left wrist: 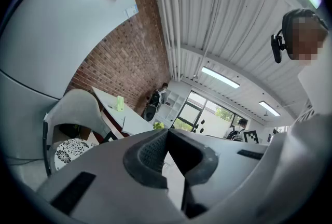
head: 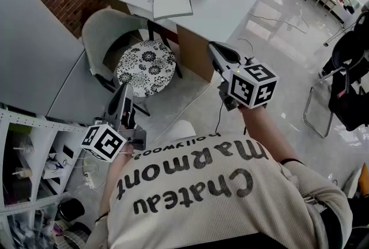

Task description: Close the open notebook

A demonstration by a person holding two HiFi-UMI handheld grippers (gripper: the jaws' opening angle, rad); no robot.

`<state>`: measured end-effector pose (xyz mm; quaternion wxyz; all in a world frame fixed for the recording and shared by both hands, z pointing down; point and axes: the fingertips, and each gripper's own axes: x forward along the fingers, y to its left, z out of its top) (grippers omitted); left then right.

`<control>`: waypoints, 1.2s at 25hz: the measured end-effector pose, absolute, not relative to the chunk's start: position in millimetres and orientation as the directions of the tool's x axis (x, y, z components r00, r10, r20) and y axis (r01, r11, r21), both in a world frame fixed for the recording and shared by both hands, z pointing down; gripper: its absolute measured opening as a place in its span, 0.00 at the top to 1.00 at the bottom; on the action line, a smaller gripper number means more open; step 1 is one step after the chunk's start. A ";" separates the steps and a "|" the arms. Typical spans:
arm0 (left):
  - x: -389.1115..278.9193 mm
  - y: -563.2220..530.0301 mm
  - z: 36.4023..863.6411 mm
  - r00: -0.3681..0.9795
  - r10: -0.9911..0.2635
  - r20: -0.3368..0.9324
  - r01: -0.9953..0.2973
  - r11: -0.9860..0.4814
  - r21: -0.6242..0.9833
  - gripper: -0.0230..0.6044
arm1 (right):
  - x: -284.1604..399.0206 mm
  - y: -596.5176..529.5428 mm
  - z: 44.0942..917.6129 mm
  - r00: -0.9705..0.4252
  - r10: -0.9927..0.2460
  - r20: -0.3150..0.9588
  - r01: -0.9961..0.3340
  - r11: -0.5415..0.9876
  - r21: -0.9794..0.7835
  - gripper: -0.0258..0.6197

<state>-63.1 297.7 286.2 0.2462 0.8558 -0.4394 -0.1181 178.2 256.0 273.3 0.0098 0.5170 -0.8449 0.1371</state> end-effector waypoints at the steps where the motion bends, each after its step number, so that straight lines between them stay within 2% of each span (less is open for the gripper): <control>1: -64.2 297.9 287.2 0.585 -0.811 0.016 -0.695 -0.491 0.525 0.96 | 177.2 255.3 274.5 -0.467 -0.870 0.161 -0.875 0.429 -0.223 0.96; 10: -83.8 282.8 308.6 0.568 -0.823 0.023 -0.686 -0.458 0.565 0.96 | 164.7 228.1 302.8 -0.475 -0.860 0.187 -0.865 0.416 -0.282 0.96; 16: -120.6 241.6 322.0 0.490 -0.872 0.015 -0.710 -0.389 0.587 0.96 | 150.3 185.5 326.7 -0.451 -0.854 0.260 -0.884 0.388 -0.261 0.96; 20: -127.5 197.9 328.6 0.520 -0.854 0.039 -0.700 -0.399 0.592 0.96 | 137.8 145.2 336.9 -0.431 -0.850 0.302 -0.895 0.361 -0.261 0.96; 30: -153.0 68.3 319.1 0.568 -0.823 0.024 -0.673 -0.447 0.589 0.96 | 113.6 29.7 331.6 -0.388 -0.868 0.311 -0.913 0.314 -0.261 0.96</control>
